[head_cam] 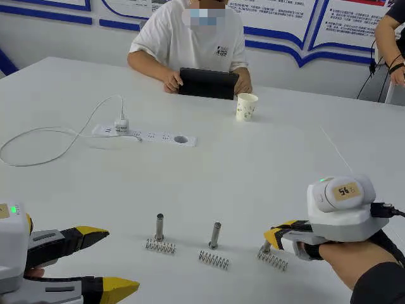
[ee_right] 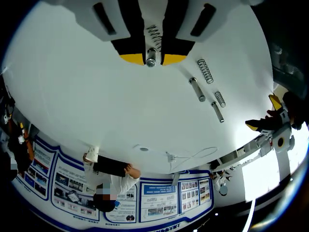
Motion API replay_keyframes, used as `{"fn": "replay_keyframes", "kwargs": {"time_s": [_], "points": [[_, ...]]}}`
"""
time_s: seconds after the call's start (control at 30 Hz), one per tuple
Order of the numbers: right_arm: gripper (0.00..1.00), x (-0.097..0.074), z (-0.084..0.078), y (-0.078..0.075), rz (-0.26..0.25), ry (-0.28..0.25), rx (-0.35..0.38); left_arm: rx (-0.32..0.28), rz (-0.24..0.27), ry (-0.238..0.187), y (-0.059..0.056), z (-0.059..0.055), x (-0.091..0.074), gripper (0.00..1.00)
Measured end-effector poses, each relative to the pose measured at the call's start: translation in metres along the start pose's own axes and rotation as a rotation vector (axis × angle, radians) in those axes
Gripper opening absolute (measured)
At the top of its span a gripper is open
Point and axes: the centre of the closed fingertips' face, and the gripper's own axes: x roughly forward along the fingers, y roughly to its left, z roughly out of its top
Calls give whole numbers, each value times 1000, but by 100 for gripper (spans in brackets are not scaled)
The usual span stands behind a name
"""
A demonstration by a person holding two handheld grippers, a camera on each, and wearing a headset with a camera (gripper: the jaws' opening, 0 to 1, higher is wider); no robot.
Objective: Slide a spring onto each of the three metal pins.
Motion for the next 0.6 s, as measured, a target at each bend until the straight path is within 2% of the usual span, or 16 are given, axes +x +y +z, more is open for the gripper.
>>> {"fn": "replay_keyframes", "kwargs": {"time_s": [0.3,0.6], "points": [[16,-6,-6,1,16,4,-20,2,0,-1,0,0,0,66],[16,-11,-26,0,68,42,-60,4,-2,2,0,0,1,66]]}}
